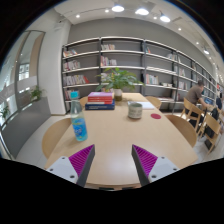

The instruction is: Pour water

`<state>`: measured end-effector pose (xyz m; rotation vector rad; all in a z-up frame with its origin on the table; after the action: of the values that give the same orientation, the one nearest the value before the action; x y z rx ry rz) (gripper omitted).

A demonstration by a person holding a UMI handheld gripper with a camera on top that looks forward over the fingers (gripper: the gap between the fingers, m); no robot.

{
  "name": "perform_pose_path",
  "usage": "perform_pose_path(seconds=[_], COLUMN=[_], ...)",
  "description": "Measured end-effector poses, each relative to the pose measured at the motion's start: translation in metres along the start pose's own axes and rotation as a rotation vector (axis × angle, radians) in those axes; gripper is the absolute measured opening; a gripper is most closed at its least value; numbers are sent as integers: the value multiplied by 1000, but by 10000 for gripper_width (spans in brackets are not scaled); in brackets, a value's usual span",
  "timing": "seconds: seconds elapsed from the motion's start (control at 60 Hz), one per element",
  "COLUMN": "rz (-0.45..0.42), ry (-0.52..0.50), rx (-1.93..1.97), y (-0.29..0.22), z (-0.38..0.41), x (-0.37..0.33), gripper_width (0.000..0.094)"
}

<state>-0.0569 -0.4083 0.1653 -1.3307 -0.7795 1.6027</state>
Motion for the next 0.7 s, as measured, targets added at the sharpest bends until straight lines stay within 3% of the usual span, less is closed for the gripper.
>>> perform_pose_path(seconds=[0.1, 0.267, 0.7], rz=[47, 61, 13], ry=[-106, -185, -208], rx=[-31, -81, -109], y=[10, 24, -8], z=[38, 98, 158], x=[10, 77, 203], gripper_width=[759, 755, 757])
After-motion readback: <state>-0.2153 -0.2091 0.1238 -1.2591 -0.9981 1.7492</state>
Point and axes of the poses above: the point between the fingertips, and its own axes, seen from behind it with the camera up: z to the left, y down, x forward, the way the camera looks, the point moved 10 cm from there along -x, backward, against the way the camera looks, and after that the axes turned 14 degrees about x, right-handed, at the moved point
